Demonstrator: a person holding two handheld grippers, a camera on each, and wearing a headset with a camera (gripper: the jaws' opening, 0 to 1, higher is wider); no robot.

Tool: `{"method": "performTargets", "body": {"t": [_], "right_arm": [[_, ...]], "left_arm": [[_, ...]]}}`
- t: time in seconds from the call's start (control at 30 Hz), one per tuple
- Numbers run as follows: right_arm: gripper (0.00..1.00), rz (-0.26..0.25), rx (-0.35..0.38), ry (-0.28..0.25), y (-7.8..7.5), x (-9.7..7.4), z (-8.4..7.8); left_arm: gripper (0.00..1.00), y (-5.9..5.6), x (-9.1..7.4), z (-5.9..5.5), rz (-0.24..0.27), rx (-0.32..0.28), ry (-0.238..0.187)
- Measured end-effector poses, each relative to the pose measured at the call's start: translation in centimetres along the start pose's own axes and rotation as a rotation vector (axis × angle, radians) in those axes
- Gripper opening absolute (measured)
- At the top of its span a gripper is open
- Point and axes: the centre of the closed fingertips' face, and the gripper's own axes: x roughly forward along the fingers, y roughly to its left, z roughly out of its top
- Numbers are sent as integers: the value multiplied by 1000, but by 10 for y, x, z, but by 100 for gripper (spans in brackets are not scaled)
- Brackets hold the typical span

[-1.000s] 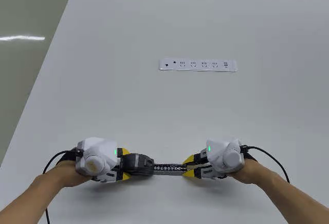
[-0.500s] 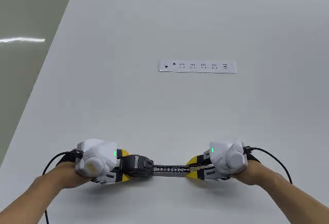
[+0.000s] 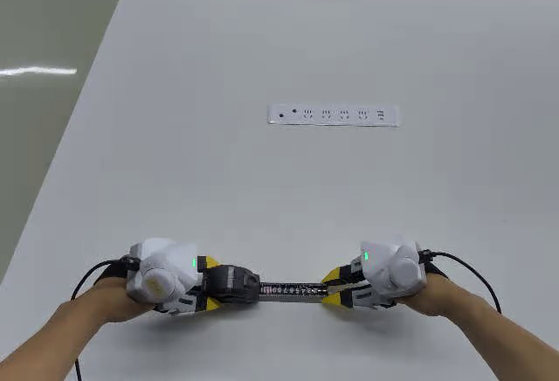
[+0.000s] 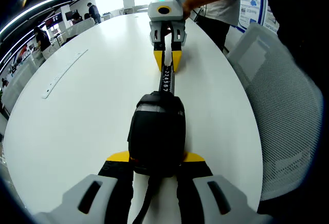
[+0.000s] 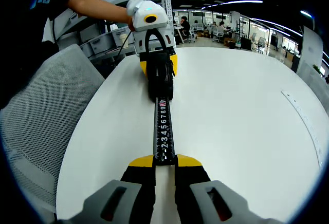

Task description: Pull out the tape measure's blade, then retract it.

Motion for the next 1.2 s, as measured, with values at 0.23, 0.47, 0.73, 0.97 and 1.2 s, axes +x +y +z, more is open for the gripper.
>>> {"method": "performTargets", "body": {"t": [0.23, 0.47, 0.73, 0.97, 1.2], "right_arm": [[11, -1, 7, -1, -1, -2, -3], [11, -1, 5, 0, -1, -4, -5], [11, -6, 4, 4, -1, -8, -8], [11, -9, 5, 5, -1, -10, -10], [11, -10, 9, 7, -1, -14, -13]], "left_arm": [[28, 0, 0, 1, 0, 0, 0], [28, 0, 0, 1, 0, -1, 2], [28, 0, 0, 1, -2, -1, 1], [28, -1, 0, 1, -3, -2, 2], [28, -1, 0, 1, -4, -2, 2]]}}
